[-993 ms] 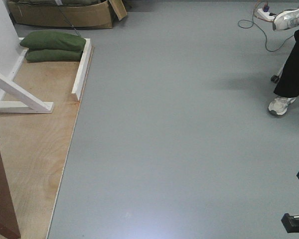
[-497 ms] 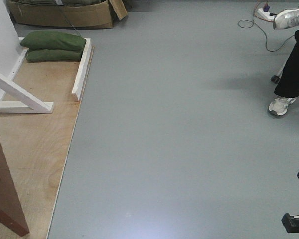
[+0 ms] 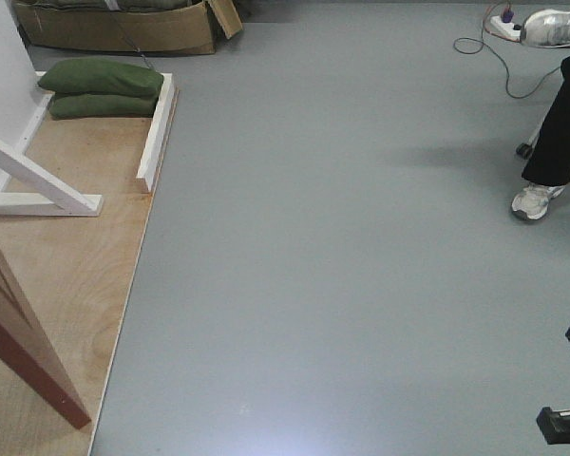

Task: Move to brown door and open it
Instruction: 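Pull the brown door toward the robot with the left gripper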

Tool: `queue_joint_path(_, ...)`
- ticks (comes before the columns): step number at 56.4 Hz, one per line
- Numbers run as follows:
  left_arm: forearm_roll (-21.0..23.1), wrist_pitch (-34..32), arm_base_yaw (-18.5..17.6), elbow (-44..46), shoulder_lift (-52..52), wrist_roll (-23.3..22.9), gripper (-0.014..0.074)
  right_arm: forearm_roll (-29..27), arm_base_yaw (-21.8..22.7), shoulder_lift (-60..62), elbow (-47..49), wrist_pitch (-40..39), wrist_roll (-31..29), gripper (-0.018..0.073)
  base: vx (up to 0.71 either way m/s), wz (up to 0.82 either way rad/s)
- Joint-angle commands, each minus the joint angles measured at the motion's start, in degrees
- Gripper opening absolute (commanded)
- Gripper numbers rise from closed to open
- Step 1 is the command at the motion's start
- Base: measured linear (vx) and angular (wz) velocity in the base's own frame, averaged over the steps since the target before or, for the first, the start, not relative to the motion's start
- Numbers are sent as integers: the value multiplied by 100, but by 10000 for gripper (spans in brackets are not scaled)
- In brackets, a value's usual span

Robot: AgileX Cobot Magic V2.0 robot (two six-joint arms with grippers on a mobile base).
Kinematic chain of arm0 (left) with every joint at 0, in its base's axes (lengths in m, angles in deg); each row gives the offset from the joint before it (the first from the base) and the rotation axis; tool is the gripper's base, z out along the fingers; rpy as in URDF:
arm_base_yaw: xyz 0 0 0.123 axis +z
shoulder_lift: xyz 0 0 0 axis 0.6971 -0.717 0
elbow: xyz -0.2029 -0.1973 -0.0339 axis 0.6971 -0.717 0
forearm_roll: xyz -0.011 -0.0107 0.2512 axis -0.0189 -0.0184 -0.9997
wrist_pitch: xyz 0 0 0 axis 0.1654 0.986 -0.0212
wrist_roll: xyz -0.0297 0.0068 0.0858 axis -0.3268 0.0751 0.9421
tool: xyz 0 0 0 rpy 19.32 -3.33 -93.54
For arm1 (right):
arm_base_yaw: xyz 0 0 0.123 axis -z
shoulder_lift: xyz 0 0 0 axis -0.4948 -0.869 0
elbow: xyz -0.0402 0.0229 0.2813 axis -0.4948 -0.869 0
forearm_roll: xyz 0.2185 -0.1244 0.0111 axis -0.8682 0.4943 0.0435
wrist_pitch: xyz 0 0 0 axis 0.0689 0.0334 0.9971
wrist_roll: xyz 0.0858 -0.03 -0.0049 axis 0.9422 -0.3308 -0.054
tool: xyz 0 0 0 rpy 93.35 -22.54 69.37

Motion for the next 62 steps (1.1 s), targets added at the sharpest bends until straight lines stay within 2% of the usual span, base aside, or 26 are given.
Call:
queue_joint_path(1, 80, -268, -222, 184, 293, 25, -3, 40, -6, 78, -22, -470, -32, 0, 0, 0)
queue_joint_path(15, 40, -414, -777, 184, 292, 25, -3, 40, -6, 78, -22, -470, -32, 0, 0, 0)
queue_joint_path(32, -632, -550, -1463, 184, 249, 25, -3, 40, -6, 78, -22, -470, -32, 0, 0, 0)
queue_joint_path(34, -725, -531, -1516, 184, 249, 25, -3, 40, -6, 78, -22, -470, -32, 0, 0, 0)
queue_joint_path(42, -1563, -485, -1765, 184, 182, 25, -3, 40, -6, 78, -22, -470, -32, 0, 0, 0)
queue_joint_path(45, -1717, -484, -1836, 184, 148, 25, -3, 40, -6, 78, -22, -470, -32, 0, 0, 0)
queue_joint_path(55, -1732, -459, -2131, 184, 126, 25, -3, 40, -6, 78, -22, -470, -32, 0, 0, 0)
queue_joint_path(62, -1732, -194, -2305, 184, 115, 25, -3, 40, -6, 78, -22, -470, -32, 0, 0, 0)
